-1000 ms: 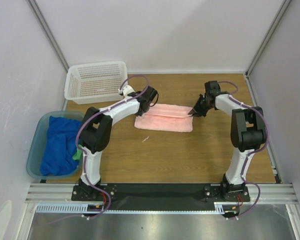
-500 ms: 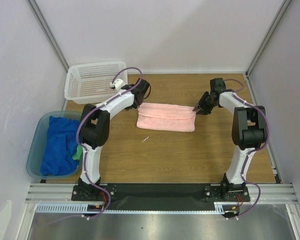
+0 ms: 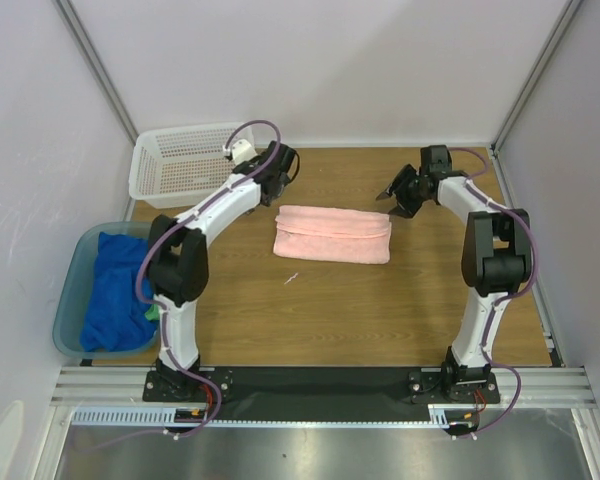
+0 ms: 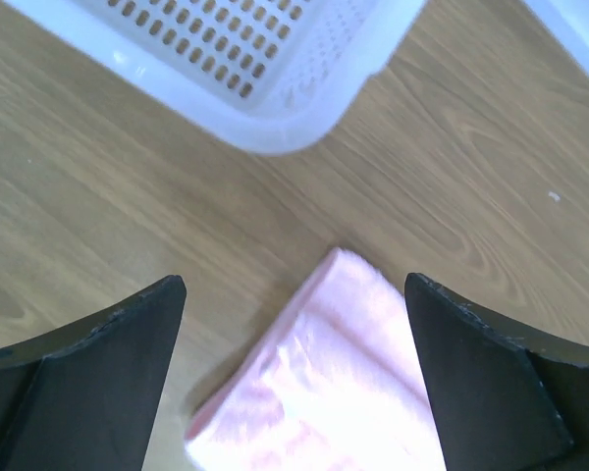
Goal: Fold and stack the towels
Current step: Fold the towel
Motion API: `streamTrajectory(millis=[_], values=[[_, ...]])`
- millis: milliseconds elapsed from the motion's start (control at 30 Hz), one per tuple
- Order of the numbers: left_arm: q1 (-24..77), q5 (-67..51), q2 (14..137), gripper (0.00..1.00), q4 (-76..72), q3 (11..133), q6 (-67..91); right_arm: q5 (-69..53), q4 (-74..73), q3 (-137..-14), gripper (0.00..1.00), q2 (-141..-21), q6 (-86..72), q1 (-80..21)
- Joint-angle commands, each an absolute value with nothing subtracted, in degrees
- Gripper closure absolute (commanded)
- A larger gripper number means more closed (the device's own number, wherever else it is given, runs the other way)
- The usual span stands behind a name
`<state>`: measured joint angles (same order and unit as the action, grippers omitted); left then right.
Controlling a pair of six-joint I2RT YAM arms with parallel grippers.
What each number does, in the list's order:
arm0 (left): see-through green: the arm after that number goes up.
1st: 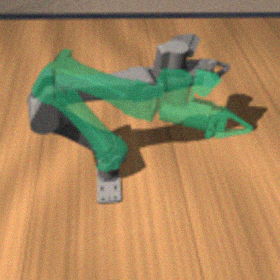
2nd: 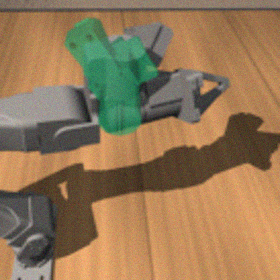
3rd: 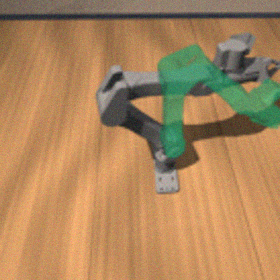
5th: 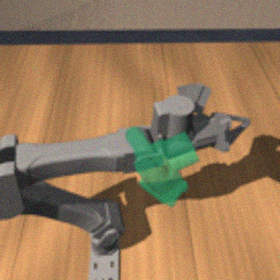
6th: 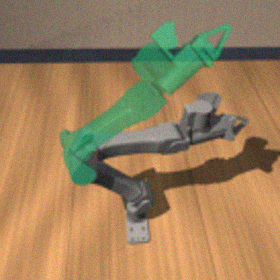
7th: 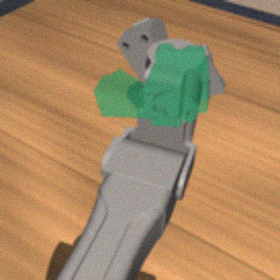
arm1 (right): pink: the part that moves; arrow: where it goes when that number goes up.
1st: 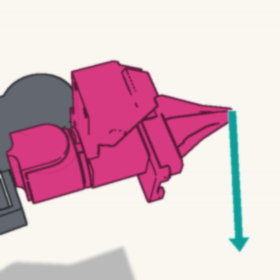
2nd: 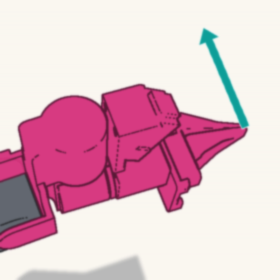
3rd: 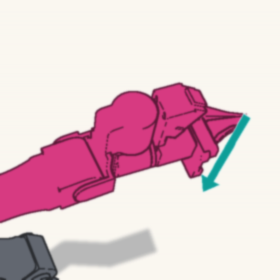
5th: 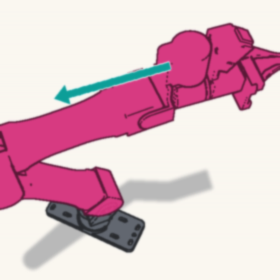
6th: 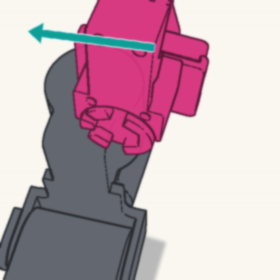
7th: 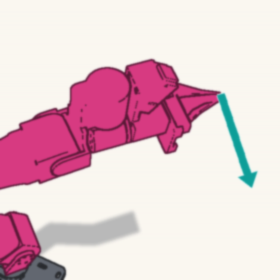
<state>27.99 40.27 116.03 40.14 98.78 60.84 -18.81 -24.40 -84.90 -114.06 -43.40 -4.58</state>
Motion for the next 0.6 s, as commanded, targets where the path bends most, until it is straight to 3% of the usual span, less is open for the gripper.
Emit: streamTrajectory(millis=[0,233,567], values=[[28.1,31.1,105.8,0.0,40.2,93.5,59.8,-18.9,-24.1,-85.4,0.39,-108.1,-46.1,-3.1],[31.3,18.5,100.3,0.0,33.3,81.5,67.3,-20.9,-25.8,-80.4,0.24,-101.6,-52.1,-5.2],[33.8,13.4,99.5,0.0,21.9,70.2,74.4,-17.6,-18.4,-69.0,0.19,-97.0,-55.6,-9.6]])
